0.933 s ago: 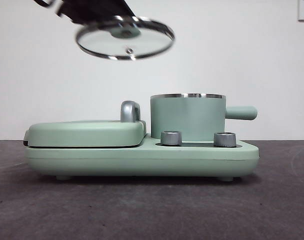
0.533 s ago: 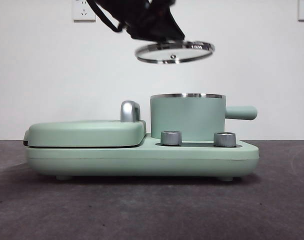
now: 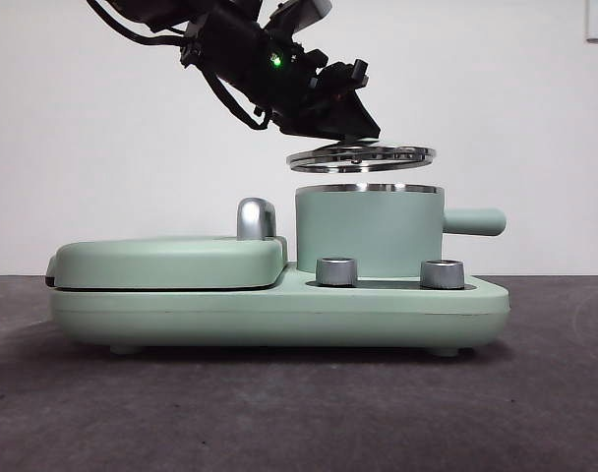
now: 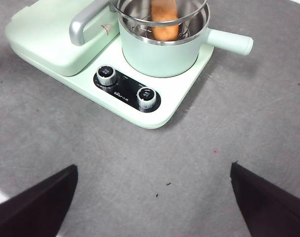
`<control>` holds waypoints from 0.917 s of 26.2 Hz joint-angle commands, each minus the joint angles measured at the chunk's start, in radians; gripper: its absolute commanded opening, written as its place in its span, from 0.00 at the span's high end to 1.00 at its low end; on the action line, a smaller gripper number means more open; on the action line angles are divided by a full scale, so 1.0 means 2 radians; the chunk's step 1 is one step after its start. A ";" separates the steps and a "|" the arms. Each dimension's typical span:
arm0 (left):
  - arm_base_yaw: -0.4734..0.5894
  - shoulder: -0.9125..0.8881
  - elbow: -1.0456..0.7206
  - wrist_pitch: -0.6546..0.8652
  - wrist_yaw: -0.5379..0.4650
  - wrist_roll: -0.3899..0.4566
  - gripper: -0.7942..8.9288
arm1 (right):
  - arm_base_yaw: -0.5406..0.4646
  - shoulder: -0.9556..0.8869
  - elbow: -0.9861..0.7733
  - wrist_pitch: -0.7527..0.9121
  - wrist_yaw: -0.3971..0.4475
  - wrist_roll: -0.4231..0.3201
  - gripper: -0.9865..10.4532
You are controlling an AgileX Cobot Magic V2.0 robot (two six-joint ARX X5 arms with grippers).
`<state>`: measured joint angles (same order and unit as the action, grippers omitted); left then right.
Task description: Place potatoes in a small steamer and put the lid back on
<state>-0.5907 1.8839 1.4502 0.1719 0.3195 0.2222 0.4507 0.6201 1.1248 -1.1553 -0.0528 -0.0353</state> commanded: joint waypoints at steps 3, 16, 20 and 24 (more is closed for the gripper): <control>-0.005 0.010 0.018 0.040 0.004 0.010 0.90 | 0.003 0.002 0.005 0.005 0.000 0.012 0.50; -0.006 0.037 0.018 0.055 0.004 0.010 0.90 | 0.003 0.002 0.005 0.005 0.000 0.012 0.50; -0.006 0.039 0.018 0.053 0.004 0.010 0.90 | 0.003 0.002 0.005 0.005 0.000 0.013 0.50; -0.006 0.047 0.018 0.053 0.003 0.010 0.90 | 0.003 0.002 0.005 0.005 0.000 0.014 0.50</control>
<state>-0.5915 1.9572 1.4521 0.2470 0.3202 0.2295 0.4507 0.6201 1.1248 -1.1553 -0.0528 -0.0204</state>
